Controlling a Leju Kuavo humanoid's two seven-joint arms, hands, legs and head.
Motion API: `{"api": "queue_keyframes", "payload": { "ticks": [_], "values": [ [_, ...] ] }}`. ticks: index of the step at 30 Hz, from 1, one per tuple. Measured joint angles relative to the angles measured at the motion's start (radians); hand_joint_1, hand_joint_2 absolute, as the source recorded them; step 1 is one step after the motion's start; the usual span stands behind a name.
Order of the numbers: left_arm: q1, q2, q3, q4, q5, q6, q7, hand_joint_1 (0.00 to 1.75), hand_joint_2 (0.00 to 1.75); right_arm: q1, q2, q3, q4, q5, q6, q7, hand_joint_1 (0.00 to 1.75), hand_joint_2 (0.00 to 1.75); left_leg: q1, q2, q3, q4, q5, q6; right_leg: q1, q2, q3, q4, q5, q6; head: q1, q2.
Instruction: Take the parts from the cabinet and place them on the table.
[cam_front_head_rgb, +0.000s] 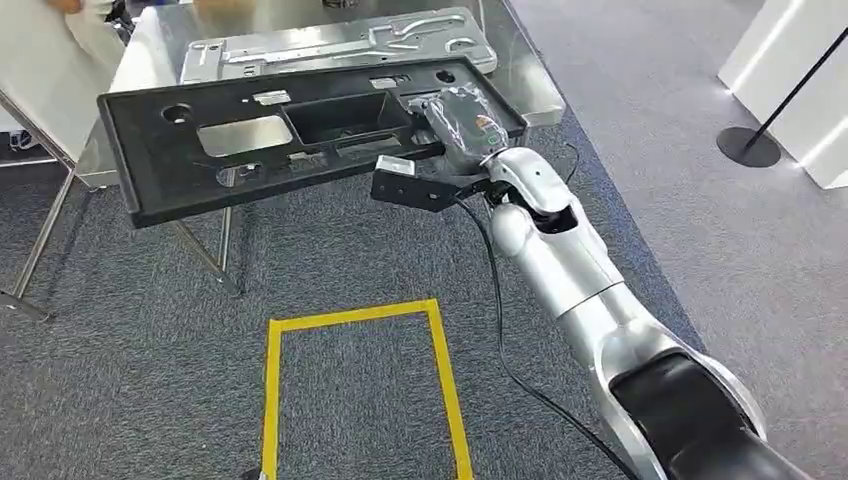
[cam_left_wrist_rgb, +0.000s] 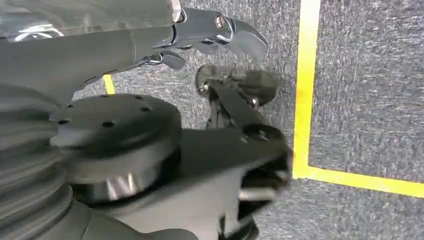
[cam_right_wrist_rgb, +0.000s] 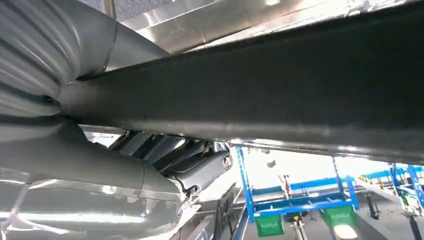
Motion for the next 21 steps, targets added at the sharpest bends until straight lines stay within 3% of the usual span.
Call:
{"api": "queue_keyframes", "payload": {
  "ticks": [1, 3, 4, 8, 10, 13, 14, 15, 16, 18, 19, 21],
  "values": [
    [-0.001, 0.0, 0.0, 0.0, 0.0, 0.0, 0.0, 0.0, 1.75, 0.0, 0.0, 0.0, 0.0, 0.0, 0.0, 0.0, 1.75, 1.75, 0.0, 0.0, 0.025, -0.056, 0.036, 0.003, 0.001, 0.001, 0.001, 0.001, -0.001, 0.0, -0.001, 0.0],
    [-0.001, 0.0, 0.0, 0.0, 0.0, 0.001, 0.0, 0.0, 1.75, -0.001, 0.001, 0.0, -0.002, 0.0, 0.0, 0.0, 1.75, 1.75, 0.0, 0.0, 0.117, -0.242, 0.127, 0.013, 0.002, 0.002, 0.008, 0.003, -0.005, 0.004, 0.0, 0.0],
    [-0.002, 0.0, 0.0, 0.0, -0.001, 0.002, 0.001, 0.0, 1.75, -0.002, 0.001, 0.0, -0.002, 0.0, 0.0, 0.0, 1.75, 1.75, -0.004, -0.001, 0.145, -0.294, 0.125, 0.02, 0.005, 0.003, 0.007, 0.004, -0.008, 0.008, 0.001, 0.0],
    [-0.004, 0.0, 0.0, 0.0, -0.001, 0.002, 0.002, 0.0, 1.75, -0.004, 0.002, 0.0, -0.002, 0.003, 0.005, 0.0, 1.75, 1.75, -0.011, -0.004, 0.144, -0.309, 0.126, 0.034, 0.008, 0.002, 0.002, 0.002, -0.004, 0.029, 0.001, 0.0],
    [-0.004, 0.0, -0.001, 0.0, 0.0, 0.003, 0.002, 0.0, 1.75, -0.009, 0.003, 0.0, -0.002, 0.003, 0.005, 0.0, 1.75, 1.75, -0.003, -0.002, 0.15, -0.322, 0.134, 0.048, 0.004, -0.001, -0.011, 0.035, -0.031, 0.037, 0.003, 0.0],
    [-0.006, 0.0, 0.0, 0.0, 0.001, 0.003, 0.0, 0.0, 1.75, -0.013, 0.003, 0.0, -0.001, 0.004, 0.007, 0.0, 1.75, 1.75, -0.004, -0.001, 0.149, -0.321, 0.133, 0.055, 0.002, -0.001, -0.12, 0.266, -0.142, 0.047, 0.004, 0.0],
    [-0.005, 0.0, 0.0, 0.0, 0.002, 0.003, -0.001, 0.0, 1.75, -0.012, 0.003, 0.0, 0.001, 0.005, 0.008, 0.0, 1.75, 1.75, -0.004, -0.001, 0.149, -0.319, 0.133, 0.056, 0.001, -0.001, -0.146, 0.319, -0.153, 0.049, 0.004, 0.0],
    [-0.004, 0.0, 0.0, 0.0, 0.002, 0.003, -0.001, 0.0, 1.75, -0.01, 0.003, 0.0, 0.002, 0.006, 0.009, 0.0, 1.75, 1.75, -0.004, -0.001, 0.149, -0.318, 0.132, 0.056, 0.0, -0.001, -0.15, 0.322, -0.139, 0.049, 0.004, 0.0],
    [-0.005, 0.0, 0.0, 0.0, 0.002, 0.003, -0.001, 0.0, 1.75, -0.01, 0.003, 0.0, 0.003, 0.007, 0.009, 0.0, 1.75, 1.75, -0.004, -0.002, 0.149, -0.316, 0.131, 0.055, -0.001, -0.001, -0.131, 0.281, -0.105, 0.049, 0.004, 0.0],
    [-0.005, 0.0, 0.0, 0.0, 0.004, 0.003, -0.001, 0.0, 1.75, -0.013, 0.003, 0.0, 0.003, 0.007, 0.007, 0.0, 1.75, 1.75, -0.004, -0.005, 0.15, -0.31, 0.127, 0.05, -0.001, -0.001, -0.047, 0.102, -0.012, 0.042, 0.004, 0.0],
    [-0.005, 0.0, 0.0, 0.0, 0.005, 0.003, -0.002, 0.0, 1.75, -0.016, 0.003, 0.0, 0.004, 0.007, 0.006, 0.0, 1.75, 1.75, -0.004, -0.005, 0.148, -0.31, 0.125, 0.047, 0.0, -0.002, -0.016, 0.029, 0.005, 0.036, 0.004, 0.0],
    [-0.005, 0.0, 0.0, 0.0, 0.005, 0.003, -0.002, 0.0, 1.75, -0.019, 0.006, 0.0, 0.004, 0.009, 0.003, 0.0, 1.75, 1.75, -0.011, -0.005, 0.142, -0.309, 0.127, 0.036, 0.007, 0.0, -0.009, 0.01, -0.004, 0.028, 0.002, 0.0]
  ]
}}
